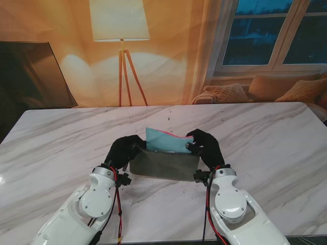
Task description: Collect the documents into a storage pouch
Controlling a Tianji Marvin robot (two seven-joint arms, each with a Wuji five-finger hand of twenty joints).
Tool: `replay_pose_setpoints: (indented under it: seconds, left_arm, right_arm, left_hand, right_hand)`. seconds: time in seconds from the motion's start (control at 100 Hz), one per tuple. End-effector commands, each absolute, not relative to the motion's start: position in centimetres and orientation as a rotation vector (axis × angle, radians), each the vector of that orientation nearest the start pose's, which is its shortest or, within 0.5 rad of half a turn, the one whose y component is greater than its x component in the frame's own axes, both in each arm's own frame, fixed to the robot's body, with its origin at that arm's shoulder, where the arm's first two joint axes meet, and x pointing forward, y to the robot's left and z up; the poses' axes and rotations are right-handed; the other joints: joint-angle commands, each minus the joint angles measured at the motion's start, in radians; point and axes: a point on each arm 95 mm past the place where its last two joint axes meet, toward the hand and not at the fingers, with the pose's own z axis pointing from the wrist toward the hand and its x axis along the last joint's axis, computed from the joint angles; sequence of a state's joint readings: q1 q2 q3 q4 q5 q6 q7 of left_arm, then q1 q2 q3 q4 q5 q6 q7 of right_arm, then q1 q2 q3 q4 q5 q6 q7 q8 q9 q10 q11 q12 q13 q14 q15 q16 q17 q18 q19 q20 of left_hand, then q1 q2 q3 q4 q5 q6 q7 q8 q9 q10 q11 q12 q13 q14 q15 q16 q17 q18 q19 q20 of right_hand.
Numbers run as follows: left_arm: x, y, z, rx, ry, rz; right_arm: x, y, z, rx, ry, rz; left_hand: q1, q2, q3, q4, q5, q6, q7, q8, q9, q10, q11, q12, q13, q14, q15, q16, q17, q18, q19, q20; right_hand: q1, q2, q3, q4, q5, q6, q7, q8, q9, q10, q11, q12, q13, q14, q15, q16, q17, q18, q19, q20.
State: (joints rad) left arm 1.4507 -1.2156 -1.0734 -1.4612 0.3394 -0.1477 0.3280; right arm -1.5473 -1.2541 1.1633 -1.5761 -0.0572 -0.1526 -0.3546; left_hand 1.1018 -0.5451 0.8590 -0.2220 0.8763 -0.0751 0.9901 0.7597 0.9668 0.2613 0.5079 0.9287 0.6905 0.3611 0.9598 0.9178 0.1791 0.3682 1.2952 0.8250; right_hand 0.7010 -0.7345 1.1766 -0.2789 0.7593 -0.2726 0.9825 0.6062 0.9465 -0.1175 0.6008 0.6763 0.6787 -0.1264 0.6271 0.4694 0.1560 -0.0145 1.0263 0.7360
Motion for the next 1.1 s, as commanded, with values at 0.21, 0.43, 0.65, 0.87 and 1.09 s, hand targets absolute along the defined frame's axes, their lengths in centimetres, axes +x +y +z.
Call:
replay_pose_setpoints:
  seconds: [0.21, 0.43, 0.65, 0.87, 1.09]
  left_arm:
    - [42.2, -5.5, -32.0, -1.626, 0.891, -2.139]
    - [42.3, -5.5, -32.0, -1.612, 0.91, -2.135]
    - [42.3, -5.5, -32.0, -1.607, 0.911, -2.138]
    - [42.3, -5.5, -32.1, -1.604, 0.927, -2.131]
    - [42.4, -5.6, -32.2, -1.607, 0.941, -2.128]
  right_arm:
    - [40.9, 3.4, -31.2, -2.071, -0.632, -2.559]
    - [41.1, 3.0, -31.1, -2.019, -0.738, -2.62]
    - [41.1, 2.8, -30.3, -1.965, -0.746, -2.666]
    - [41.7, 2.4, -28.7, -1.907, -0.852, -2.689]
    - [42.7, 1.8, -26.8, -1.914, -1.002, -2.658]
  left_hand:
    - [0.023, 0.034, 0.001, -0.022, 0.052, 0.035, 0.059, 0.046, 0.056, -0.033, 0.034, 0.015, 0.011, 0.062, 0.027, 0.001, -0.029, -0.048, -0.014, 0.021]
    - [0.023, 0.032, 0.003, -0.022, 0.055, 0.034, 0.06, 0.048, 0.058, -0.036, 0.034, 0.014, 0.011, 0.062, 0.026, 0.002, -0.031, -0.047, -0.017, 0.02]
    - [0.022, 0.032, 0.005, -0.023, 0.055, 0.033, 0.061, 0.05, 0.058, -0.038, 0.033, 0.014, 0.011, 0.062, 0.024, 0.002, -0.032, -0.047, -0.018, 0.018]
    - [0.022, 0.031, 0.006, -0.023, 0.056, 0.033, 0.061, 0.051, 0.058, -0.037, 0.033, 0.014, 0.012, 0.061, 0.023, 0.002, -0.033, -0.046, -0.019, 0.016]
    - [0.022, 0.031, 0.007, -0.024, 0.054, 0.034, 0.06, 0.052, 0.057, -0.039, 0.032, 0.014, 0.012, 0.061, 0.022, 0.002, -0.034, -0.046, -0.019, 0.015]
  right_hand:
    - [-0.126, -0.023, 0.099, 0.035, -0.108, 0.042, -0.15, -0.112, -0.169, 0.017, 0.018, -0.038, -0.112, -0.03, -0.038, -0.037, -0.055, -0.047, -0.063, 0.019]
    - [-0.235, -0.02, 0.052, 0.131, -0.207, 0.109, -0.31, -0.065, -0.322, 0.026, -0.001, -0.119, -0.172, -0.009, -0.071, -0.053, -0.073, -0.034, -0.093, 0.034]
    - [-0.269, -0.038, 0.035, 0.12, -0.267, 0.136, -0.349, -0.07, -0.377, 0.04, -0.009, -0.126, -0.183, 0.006, -0.077, -0.052, -0.073, -0.028, -0.098, 0.038]
    - [-0.31, -0.044, 0.016, 0.113, -0.301, 0.158, -0.387, -0.077, -0.433, 0.051, -0.041, -0.14, -0.172, 0.02, -0.075, -0.045, -0.048, -0.005, -0.094, 0.051]
    - [-0.357, -0.042, -0.013, 0.117, -0.273, 0.193, -0.435, -0.08, -0.426, 0.082, -0.062, -0.145, -0.147, 0.043, -0.059, -0.015, -0.015, 0.031, -0.07, 0.093]
